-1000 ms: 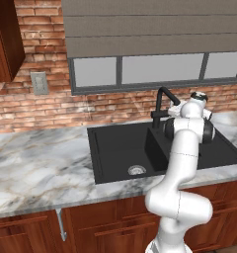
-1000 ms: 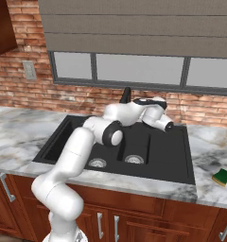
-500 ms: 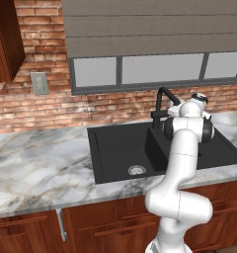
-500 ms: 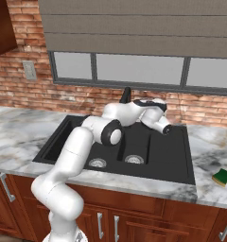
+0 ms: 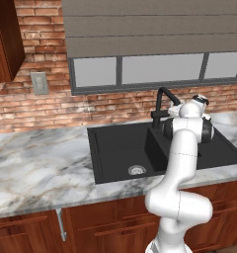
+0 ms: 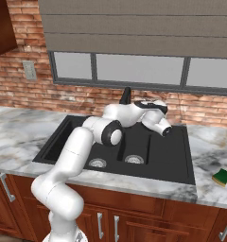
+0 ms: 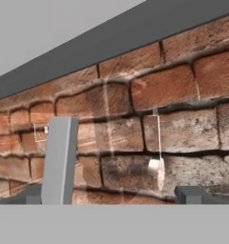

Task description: Soak the sponge with water for a few seconds and then drop it inside the sink.

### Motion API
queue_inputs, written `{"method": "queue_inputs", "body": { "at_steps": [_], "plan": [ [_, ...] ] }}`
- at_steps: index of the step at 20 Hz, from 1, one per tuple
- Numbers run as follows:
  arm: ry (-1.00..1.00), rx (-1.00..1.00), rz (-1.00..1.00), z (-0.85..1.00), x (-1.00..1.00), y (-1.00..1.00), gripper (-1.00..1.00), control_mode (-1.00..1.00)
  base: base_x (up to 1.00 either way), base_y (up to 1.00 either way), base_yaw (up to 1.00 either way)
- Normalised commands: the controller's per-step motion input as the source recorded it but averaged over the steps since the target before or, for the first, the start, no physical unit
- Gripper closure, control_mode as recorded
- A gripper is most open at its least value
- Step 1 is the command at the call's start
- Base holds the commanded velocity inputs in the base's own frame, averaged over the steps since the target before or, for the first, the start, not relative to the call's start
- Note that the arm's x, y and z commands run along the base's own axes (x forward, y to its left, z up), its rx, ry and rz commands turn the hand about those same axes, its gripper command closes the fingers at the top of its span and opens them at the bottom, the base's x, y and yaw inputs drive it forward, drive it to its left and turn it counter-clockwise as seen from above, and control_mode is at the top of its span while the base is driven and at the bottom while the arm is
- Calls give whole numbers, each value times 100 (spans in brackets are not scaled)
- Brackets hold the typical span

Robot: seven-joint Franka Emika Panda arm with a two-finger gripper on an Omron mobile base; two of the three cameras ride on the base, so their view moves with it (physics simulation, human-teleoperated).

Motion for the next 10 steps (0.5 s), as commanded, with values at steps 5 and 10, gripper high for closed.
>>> {"method": "queue_inputs", "body": {
  "at_steps": [5,10],
  "plan": [
    [0,6,0,-17,0,-45,-100,-100,0,0,0],
    [0,4,-2,-17,0,-46,-100,-100,0,0,0]
  ]
}}
